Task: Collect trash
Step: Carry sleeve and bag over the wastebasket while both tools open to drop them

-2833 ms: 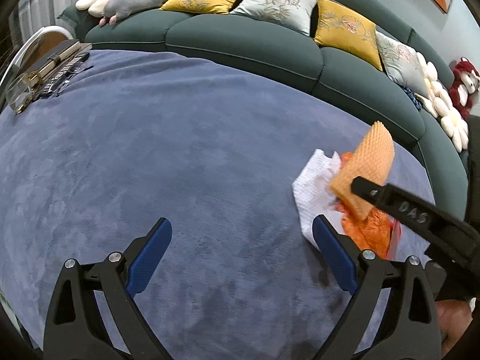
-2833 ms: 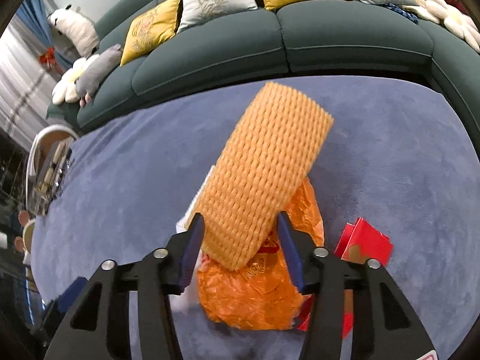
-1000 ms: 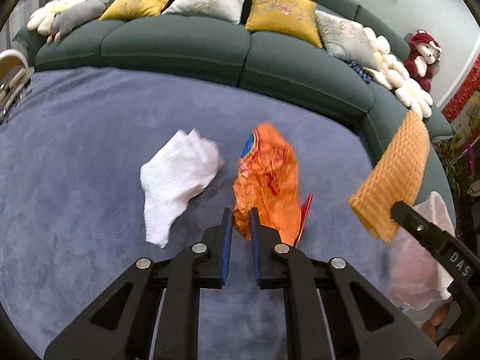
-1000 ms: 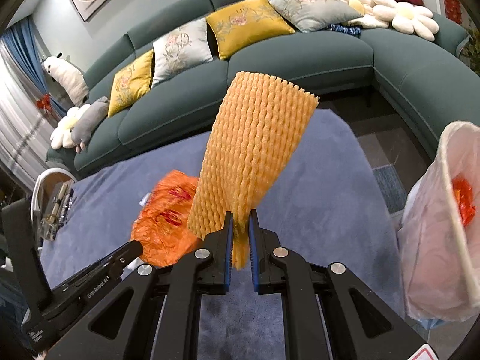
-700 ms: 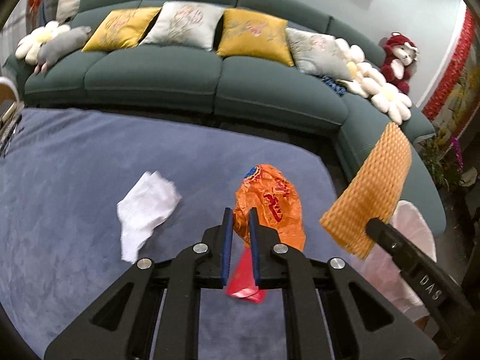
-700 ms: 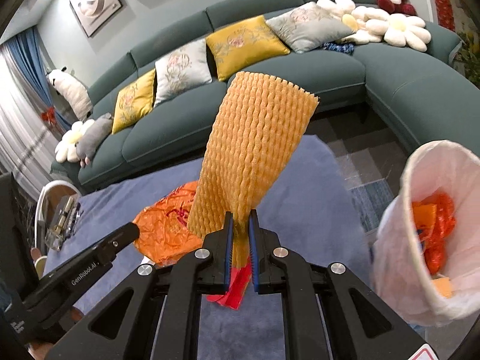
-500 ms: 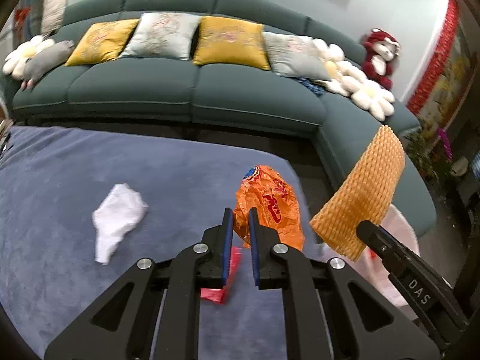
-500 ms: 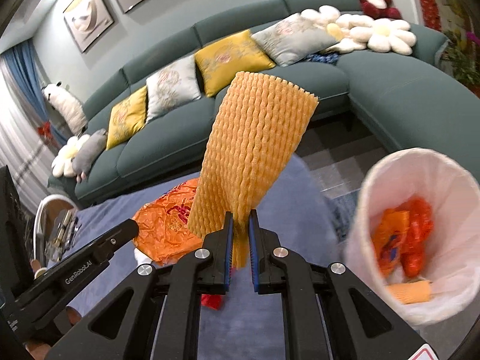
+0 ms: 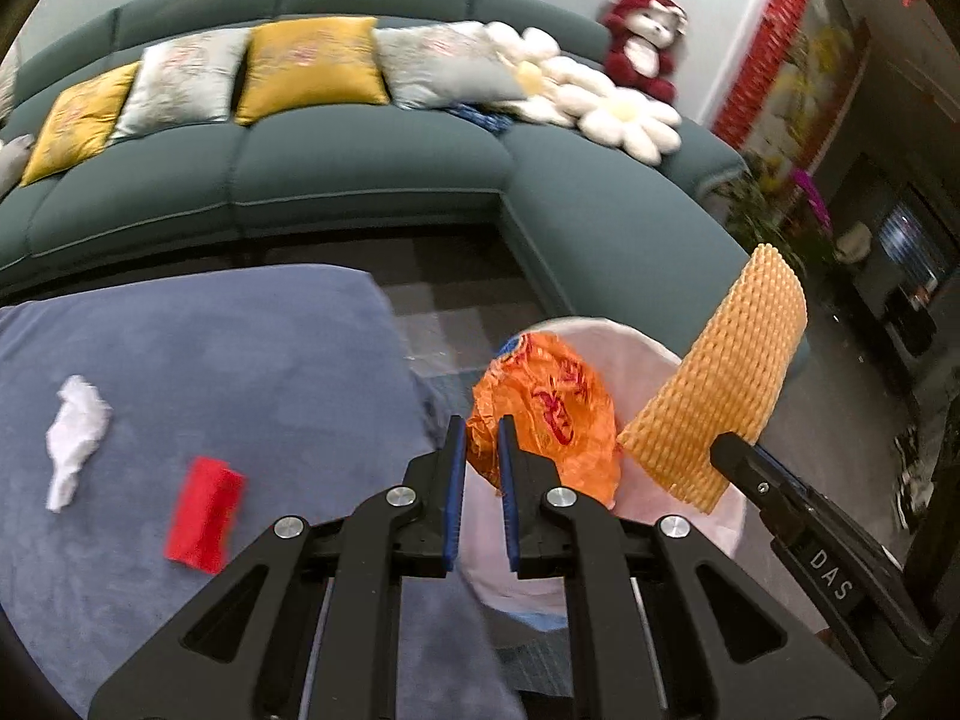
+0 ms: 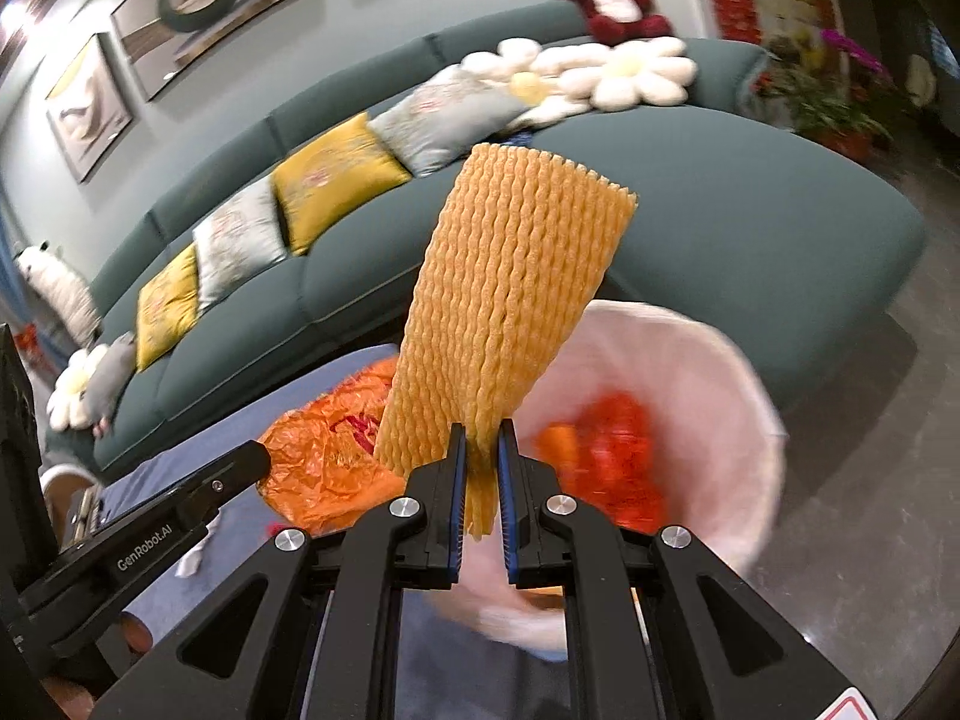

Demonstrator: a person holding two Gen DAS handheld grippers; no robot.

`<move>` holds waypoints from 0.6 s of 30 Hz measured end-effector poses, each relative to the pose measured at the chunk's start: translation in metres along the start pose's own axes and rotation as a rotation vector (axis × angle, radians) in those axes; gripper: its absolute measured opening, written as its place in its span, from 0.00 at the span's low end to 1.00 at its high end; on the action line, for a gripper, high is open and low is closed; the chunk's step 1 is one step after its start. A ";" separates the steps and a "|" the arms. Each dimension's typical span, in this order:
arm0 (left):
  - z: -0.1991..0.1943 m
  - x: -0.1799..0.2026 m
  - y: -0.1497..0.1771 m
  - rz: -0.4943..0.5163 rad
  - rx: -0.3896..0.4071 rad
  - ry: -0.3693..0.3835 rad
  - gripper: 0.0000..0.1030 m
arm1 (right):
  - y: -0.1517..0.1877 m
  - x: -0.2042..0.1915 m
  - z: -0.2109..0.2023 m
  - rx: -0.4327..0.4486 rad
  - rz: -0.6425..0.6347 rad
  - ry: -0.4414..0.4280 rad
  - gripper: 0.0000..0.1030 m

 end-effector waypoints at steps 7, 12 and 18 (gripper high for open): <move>0.022 0.051 0.010 0.057 -0.039 0.044 0.10 | -0.004 0.054 -0.013 0.014 0.042 0.063 0.10; 0.031 0.060 0.012 0.042 -0.053 0.048 0.24 | -0.002 0.067 -0.013 0.008 0.058 0.071 0.10; 0.025 0.051 0.011 0.053 -0.010 -0.036 0.65 | 0.005 0.061 -0.005 -0.022 0.051 0.044 0.15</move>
Point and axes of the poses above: each gripper's, at about its wrist camera, not at the fingertips, and z roughly the way its jaws point, x to its right, y to its underside, the point moved 4 cm from there along z, roughly the way its jaws point, and after that the axes turned 13 degrees about x, right-handed, at the moved point
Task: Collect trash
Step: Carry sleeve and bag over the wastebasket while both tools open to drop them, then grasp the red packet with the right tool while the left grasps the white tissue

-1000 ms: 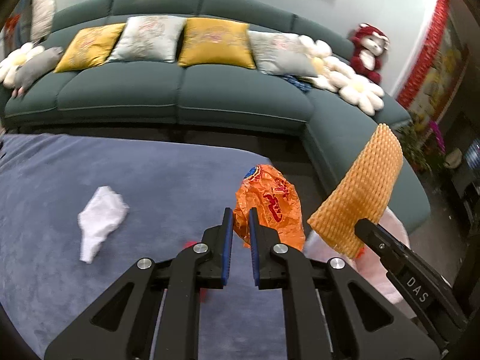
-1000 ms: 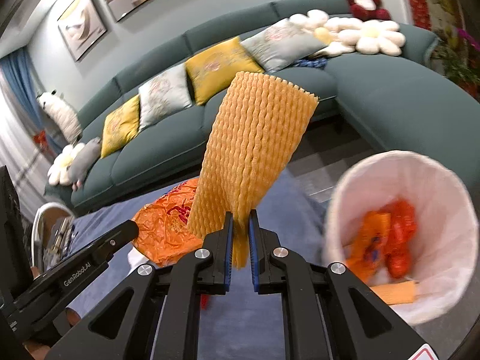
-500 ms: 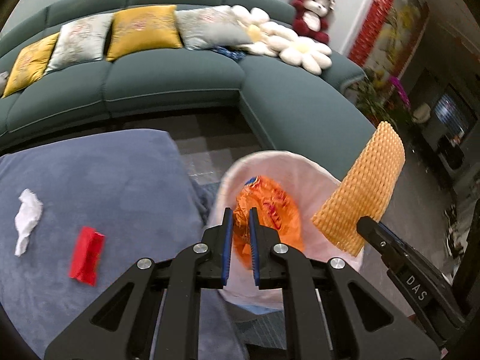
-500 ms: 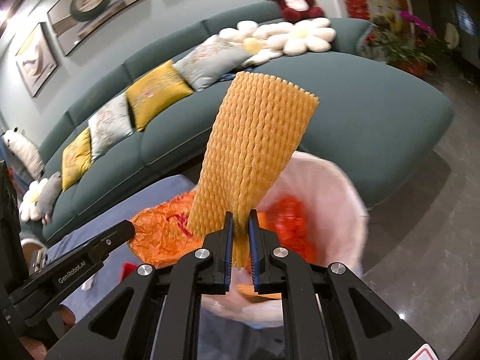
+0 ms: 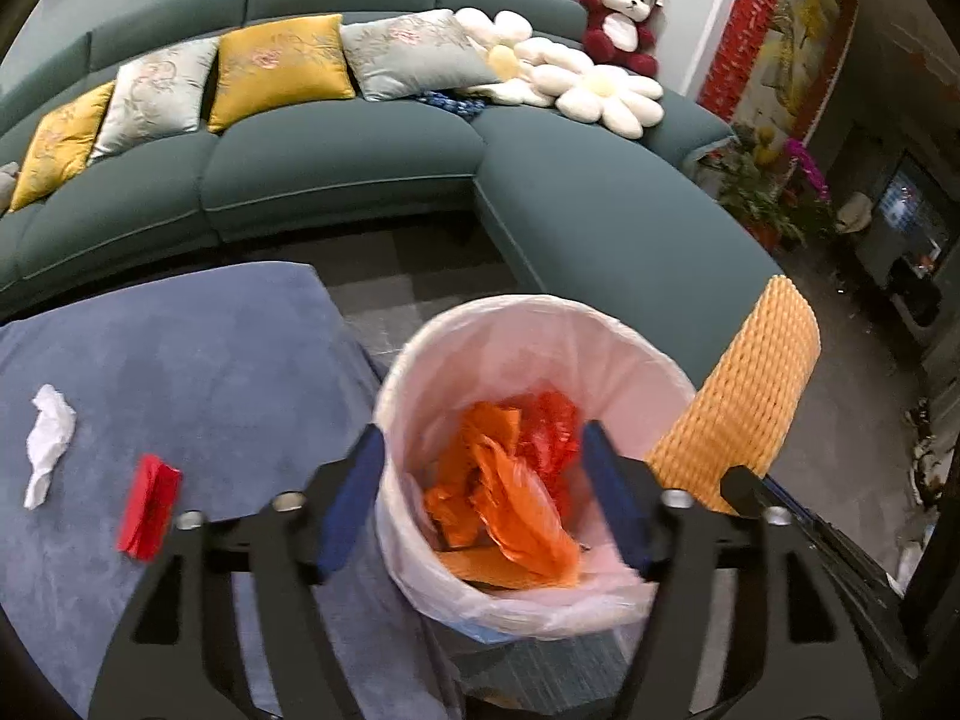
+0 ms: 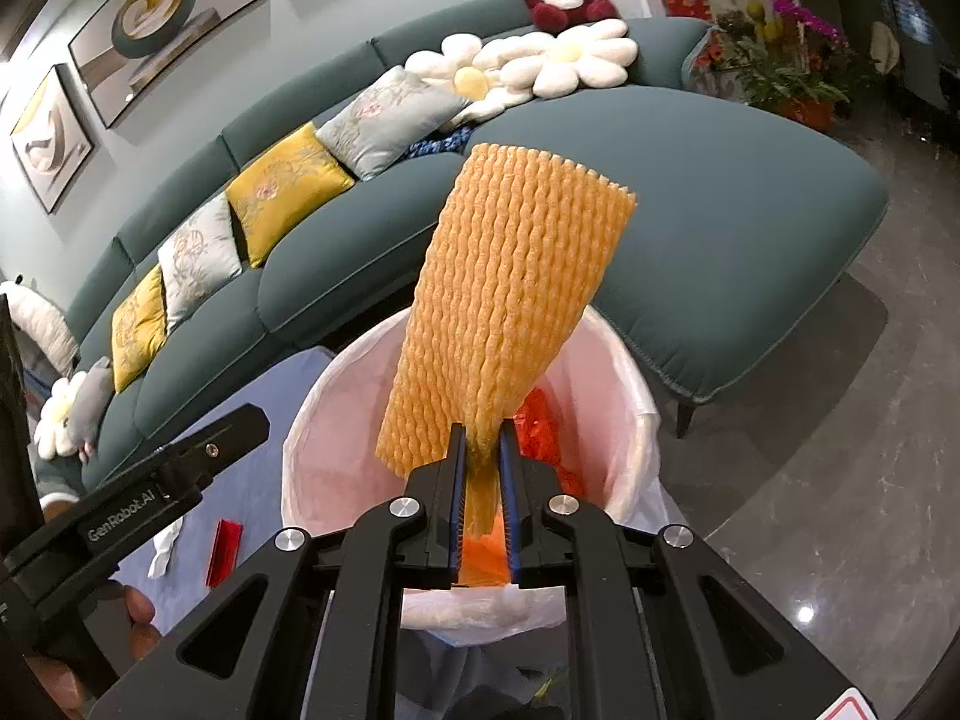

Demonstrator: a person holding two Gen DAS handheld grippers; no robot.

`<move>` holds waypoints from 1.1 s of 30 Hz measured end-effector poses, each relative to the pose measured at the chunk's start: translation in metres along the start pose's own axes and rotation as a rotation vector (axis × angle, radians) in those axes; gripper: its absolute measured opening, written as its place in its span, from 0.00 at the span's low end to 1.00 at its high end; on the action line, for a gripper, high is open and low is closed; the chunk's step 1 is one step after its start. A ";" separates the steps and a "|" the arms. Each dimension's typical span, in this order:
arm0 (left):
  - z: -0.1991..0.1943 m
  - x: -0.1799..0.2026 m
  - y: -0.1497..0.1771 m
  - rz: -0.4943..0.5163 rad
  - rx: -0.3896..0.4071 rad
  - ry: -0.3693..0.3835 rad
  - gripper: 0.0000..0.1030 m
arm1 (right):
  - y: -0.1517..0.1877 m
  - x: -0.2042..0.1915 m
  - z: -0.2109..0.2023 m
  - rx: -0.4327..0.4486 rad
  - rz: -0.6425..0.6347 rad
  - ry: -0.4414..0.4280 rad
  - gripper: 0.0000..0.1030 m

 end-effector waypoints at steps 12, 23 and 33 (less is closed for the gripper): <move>-0.016 -0.030 0.012 0.000 0.005 -0.073 0.79 | 0.001 -0.021 0.003 0.005 -0.008 -0.033 0.38; -0.037 -0.077 0.013 -0.048 0.025 -0.131 0.79 | 0.014 -0.078 -0.003 -0.016 -0.082 -0.102 0.38; -0.065 -0.166 0.024 -0.090 0.033 -0.264 0.83 | 0.053 -0.166 0.007 -0.083 -0.184 -0.192 0.38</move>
Point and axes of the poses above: each gripper's, at about its wrist camera, not at the fingertips, and z roughly the way its jaws point, x to its right, y to its underside, the point moved 4 cm from there along z, roughly the way its jaws point, and after that the axes turned 13 degrees about x, right-handed, at the moved point
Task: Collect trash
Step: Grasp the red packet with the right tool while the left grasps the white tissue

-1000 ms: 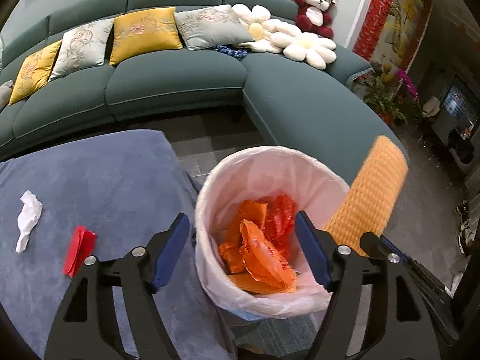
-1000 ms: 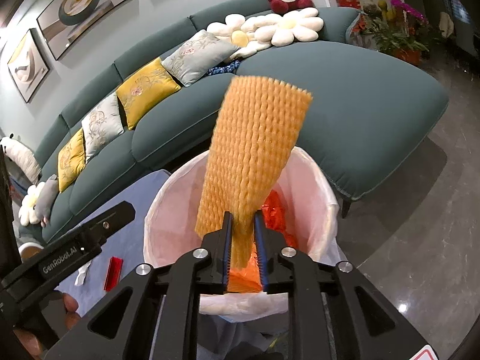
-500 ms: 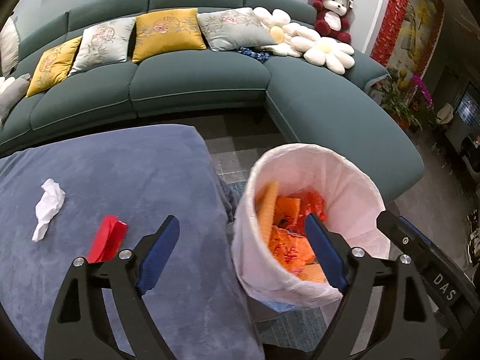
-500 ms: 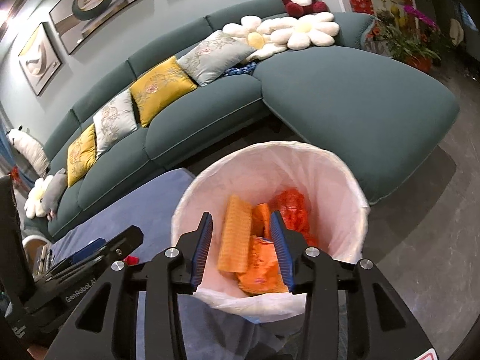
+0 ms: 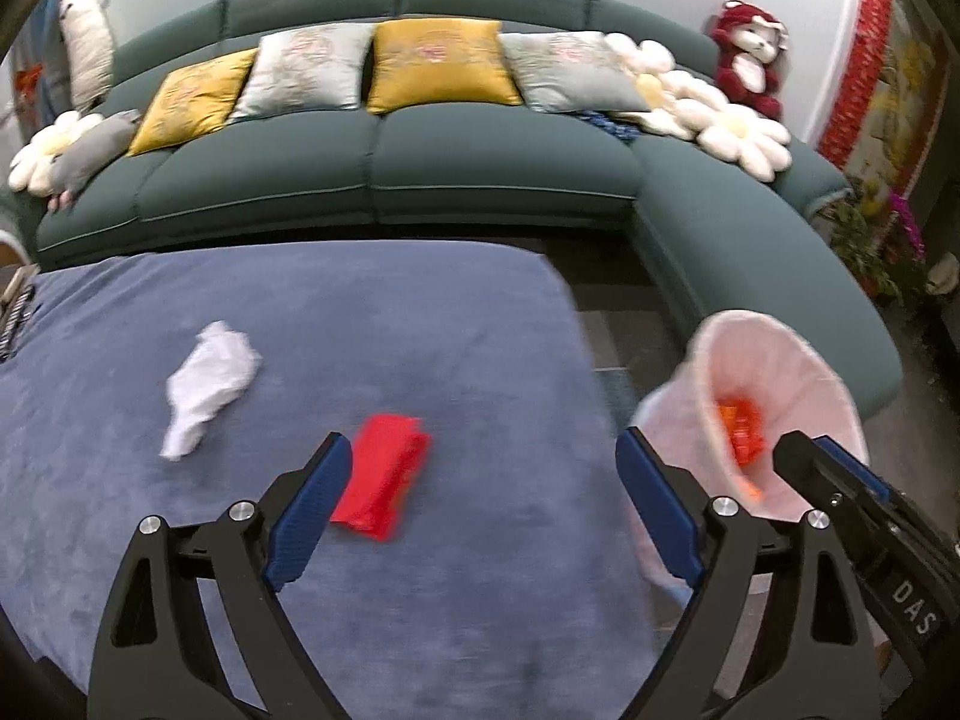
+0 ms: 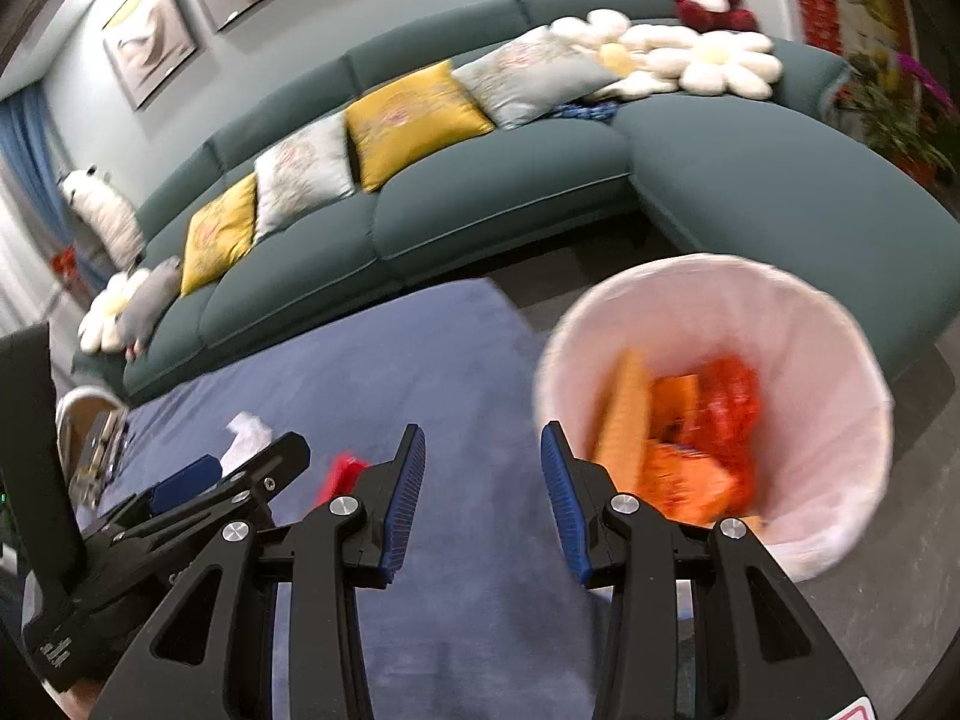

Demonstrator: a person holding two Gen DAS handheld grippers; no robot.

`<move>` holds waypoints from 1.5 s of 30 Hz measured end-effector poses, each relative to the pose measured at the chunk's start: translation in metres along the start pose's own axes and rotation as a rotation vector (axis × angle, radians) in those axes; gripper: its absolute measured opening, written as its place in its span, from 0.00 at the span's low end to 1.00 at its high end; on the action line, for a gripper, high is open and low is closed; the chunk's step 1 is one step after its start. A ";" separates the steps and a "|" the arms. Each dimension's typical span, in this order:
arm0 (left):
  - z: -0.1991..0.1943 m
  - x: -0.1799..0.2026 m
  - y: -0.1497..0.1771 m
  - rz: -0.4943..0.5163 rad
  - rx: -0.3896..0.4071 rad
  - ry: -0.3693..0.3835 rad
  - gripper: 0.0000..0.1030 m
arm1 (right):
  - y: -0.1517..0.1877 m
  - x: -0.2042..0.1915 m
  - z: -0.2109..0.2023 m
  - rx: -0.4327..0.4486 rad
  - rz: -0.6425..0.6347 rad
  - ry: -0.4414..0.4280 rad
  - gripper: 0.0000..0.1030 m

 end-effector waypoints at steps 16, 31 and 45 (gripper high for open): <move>0.020 -0.174 0.028 -0.046 -0.046 -0.232 0.83 | 0.072 -0.121 0.090 -0.193 -0.095 -0.097 0.38; 0.086 -0.242 0.031 -0.066 -0.106 -0.262 0.83 | 0.118 -0.139 0.168 -0.330 -0.090 -0.046 0.37; 0.127 -0.221 0.046 -0.051 -0.201 -0.136 0.15 | 0.120 -0.135 0.172 -0.316 -0.066 -0.053 0.14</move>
Point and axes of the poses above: each gripper's, at about its wrist camera, not at the fingertips, and z roughly the way its jaws point, x to its right, y to its underside, the point moved 4 cm from there along z, roughly the way its jaws point, and after that the axes turned 13 degrees about x, right-handed, at the moved point
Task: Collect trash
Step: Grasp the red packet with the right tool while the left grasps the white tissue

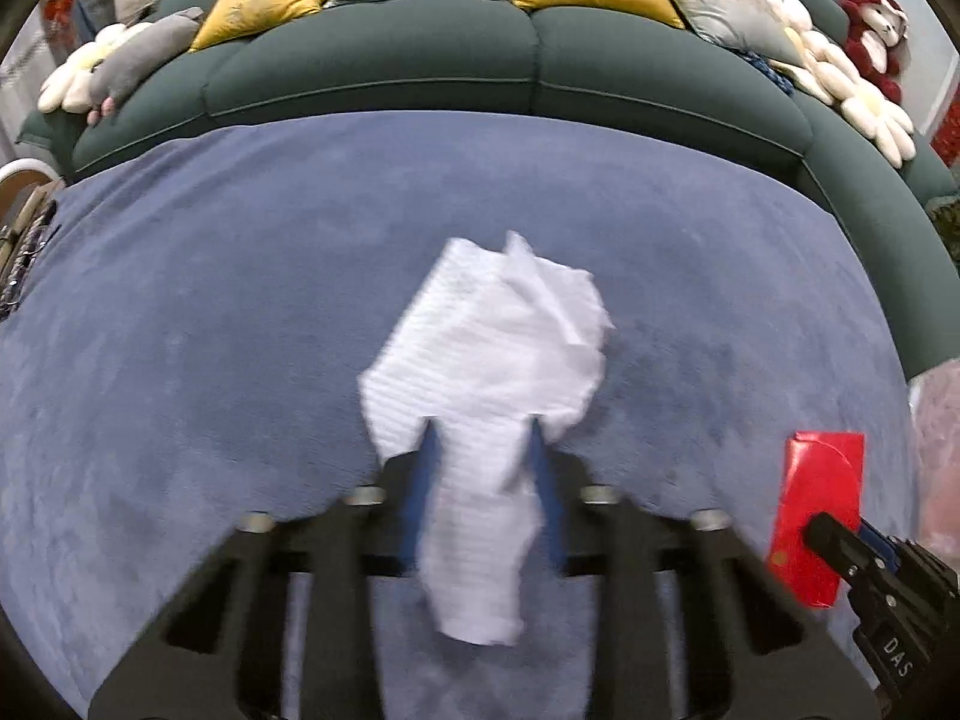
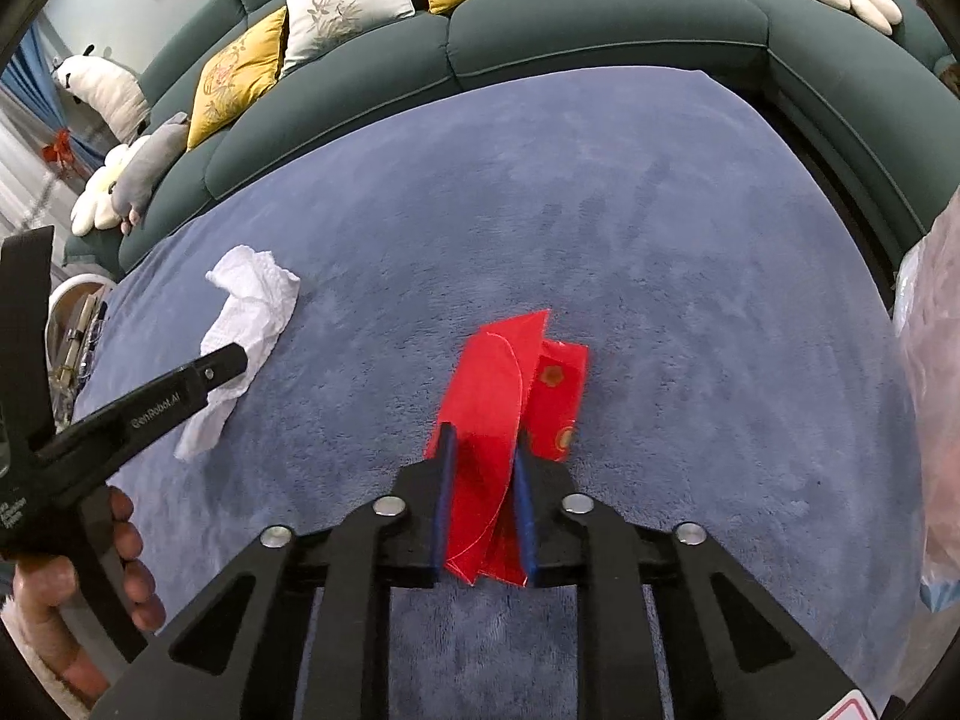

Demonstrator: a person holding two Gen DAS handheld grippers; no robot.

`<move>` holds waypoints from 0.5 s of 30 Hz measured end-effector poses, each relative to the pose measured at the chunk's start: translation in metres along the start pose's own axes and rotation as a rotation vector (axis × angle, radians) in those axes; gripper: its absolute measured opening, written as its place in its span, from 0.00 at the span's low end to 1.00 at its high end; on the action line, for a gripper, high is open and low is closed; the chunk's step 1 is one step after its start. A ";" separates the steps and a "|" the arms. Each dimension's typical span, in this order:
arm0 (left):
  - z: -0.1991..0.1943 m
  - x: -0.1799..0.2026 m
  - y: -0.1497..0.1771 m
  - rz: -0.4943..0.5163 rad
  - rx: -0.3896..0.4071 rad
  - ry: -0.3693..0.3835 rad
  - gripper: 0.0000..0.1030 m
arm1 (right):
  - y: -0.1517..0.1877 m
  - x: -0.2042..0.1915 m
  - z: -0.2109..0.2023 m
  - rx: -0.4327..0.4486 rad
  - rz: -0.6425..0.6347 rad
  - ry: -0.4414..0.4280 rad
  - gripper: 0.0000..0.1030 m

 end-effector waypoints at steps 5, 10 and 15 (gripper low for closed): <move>-0.017 0.022 0.003 0.030 0.024 0.044 0.00 | -0.003 -0.003 -0.010 0.024 -0.009 -0.018 0.05; -0.041 0.040 0.003 0.024 0.051 0.086 0.00 | -0.011 0.000 -0.025 0.058 -0.004 -0.029 0.01; -0.060 0.053 -0.001 0.031 0.078 0.097 0.01 | -0.018 0.009 -0.042 0.087 0.010 -0.034 0.01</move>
Point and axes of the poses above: each gripper's, at about its wrist camera, not at the fingertips, and z roughly the way its jaws point, x to its right, y to its underside, the point moved 4 cm from there along z, roughly the way its jaws point, and after that the axes turned 13 degrees about x, right-handed, at the moved point
